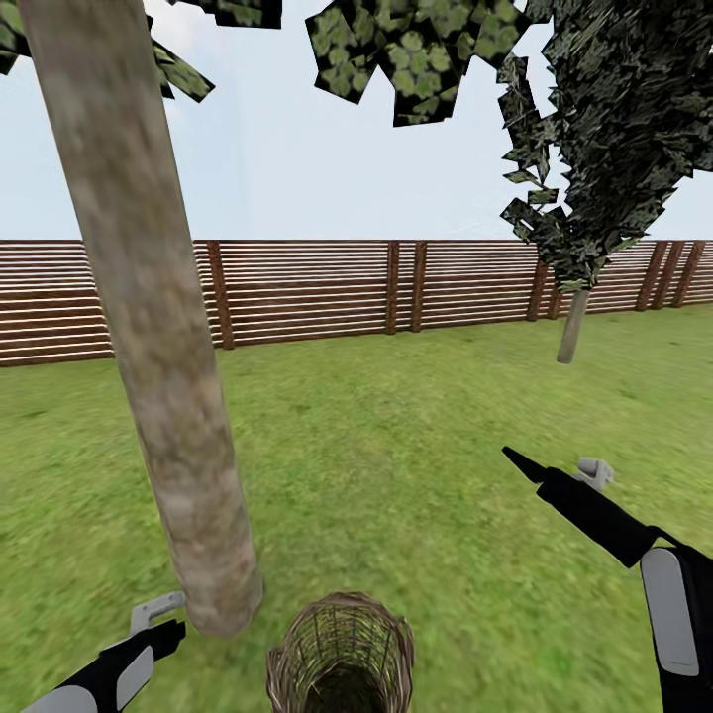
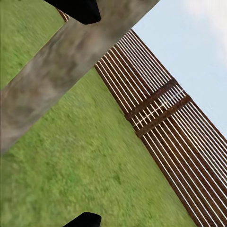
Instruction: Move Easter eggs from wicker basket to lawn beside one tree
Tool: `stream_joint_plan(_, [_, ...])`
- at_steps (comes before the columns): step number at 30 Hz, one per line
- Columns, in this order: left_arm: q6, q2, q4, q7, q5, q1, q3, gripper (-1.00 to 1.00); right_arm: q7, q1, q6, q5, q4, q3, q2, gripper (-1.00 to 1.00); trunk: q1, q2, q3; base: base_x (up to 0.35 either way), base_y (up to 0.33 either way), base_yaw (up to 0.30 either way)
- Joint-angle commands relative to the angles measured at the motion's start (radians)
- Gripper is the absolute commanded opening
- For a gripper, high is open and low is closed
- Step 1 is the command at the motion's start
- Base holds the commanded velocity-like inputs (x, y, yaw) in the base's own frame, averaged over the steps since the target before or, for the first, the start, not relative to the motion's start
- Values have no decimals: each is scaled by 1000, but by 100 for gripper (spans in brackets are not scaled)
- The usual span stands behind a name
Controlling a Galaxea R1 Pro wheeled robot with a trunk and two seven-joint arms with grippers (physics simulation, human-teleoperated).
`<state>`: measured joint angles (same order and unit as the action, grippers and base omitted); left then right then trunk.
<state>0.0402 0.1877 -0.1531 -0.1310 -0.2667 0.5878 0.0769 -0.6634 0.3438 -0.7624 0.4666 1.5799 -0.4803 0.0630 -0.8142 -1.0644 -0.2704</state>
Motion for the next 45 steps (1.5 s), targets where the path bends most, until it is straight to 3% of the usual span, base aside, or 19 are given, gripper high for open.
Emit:
stream_joint_plan(1, [4,0,-2,-1,0,0,7,100,-2,1,-6,2,0,0,0,100,4,6,2,0,0,0])
stream_joint_plan(45, [3,-1,-2,-1,7,0,7,100,-1,1,-6,4,-1,6,0,100,173,314,140,0,0,0])
